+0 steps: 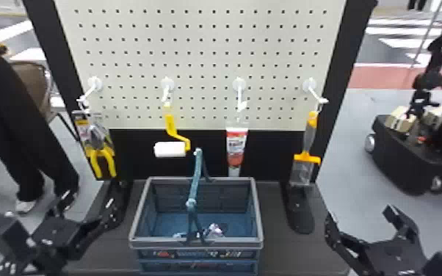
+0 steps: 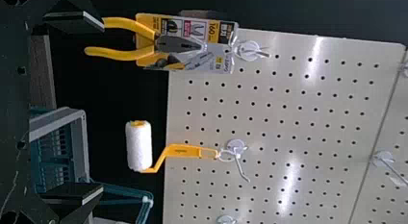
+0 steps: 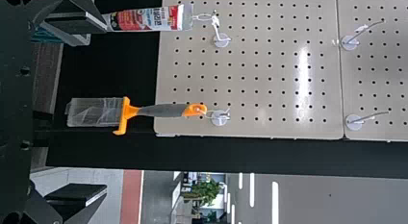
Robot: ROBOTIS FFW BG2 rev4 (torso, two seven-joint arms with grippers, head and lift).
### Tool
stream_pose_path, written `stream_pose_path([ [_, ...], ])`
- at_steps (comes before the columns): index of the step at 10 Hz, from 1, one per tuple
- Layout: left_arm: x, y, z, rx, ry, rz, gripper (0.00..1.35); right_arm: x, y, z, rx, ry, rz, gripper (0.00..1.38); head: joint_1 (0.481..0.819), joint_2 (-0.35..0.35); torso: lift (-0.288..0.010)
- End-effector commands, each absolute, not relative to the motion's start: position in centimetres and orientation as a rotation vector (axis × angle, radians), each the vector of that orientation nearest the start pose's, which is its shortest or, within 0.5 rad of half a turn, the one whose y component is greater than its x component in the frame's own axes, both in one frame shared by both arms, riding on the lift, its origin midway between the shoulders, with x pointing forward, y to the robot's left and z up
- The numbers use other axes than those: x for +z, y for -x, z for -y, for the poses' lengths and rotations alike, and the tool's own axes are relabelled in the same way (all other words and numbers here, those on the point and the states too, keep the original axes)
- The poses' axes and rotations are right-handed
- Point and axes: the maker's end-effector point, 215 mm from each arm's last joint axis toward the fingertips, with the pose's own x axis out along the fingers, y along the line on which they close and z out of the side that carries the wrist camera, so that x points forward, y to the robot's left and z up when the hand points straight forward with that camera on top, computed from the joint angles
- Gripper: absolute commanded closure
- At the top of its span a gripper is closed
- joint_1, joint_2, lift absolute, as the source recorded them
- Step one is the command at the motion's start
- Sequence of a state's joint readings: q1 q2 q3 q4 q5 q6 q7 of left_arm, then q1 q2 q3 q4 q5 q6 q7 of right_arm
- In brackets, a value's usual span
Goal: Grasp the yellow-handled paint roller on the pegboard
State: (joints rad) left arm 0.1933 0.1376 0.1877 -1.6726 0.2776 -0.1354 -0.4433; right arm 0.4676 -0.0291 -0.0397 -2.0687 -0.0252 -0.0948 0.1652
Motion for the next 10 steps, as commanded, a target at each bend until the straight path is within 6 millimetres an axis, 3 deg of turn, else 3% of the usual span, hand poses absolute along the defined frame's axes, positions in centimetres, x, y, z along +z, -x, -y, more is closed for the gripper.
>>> stream_pose_path([
  [1,-32.3,-54.9,-29.9,-0.276,0.061,0.096,0.13,-27.6,-45.7,21.3,0.150,0.030,0.137,0.13,0.549,0.000,-0.100],
  [2,-32.8,-56.2,-29.9,-0.304,0.060,0.080,0.13,-27.4,-45.7,21.3,0.151,0.030,0.142,0.13,0.549,0.000,-0.100],
  [4,-31.8,-59.1,-29.0,-0.384,0.066,0.076,0.13,-26.7,-46.0,21.0,0.159,0.033,0.157,0.13,0.549,0.000,-0.100],
  [7,-30.7,-62.8,-24.2,-0.527,0.084,0.056,0.13,-26.3,-46.6,19.7,0.186,0.024,0.171,0.13,0.549,0.000,-0.100],
  [10,-29.6,-64.6,-21.0,-0.624,0.062,0.033,0.13,-26.4,-46.9,18.3,0.220,0.016,0.172,0.13,0.549,0.000,-0.100],
])
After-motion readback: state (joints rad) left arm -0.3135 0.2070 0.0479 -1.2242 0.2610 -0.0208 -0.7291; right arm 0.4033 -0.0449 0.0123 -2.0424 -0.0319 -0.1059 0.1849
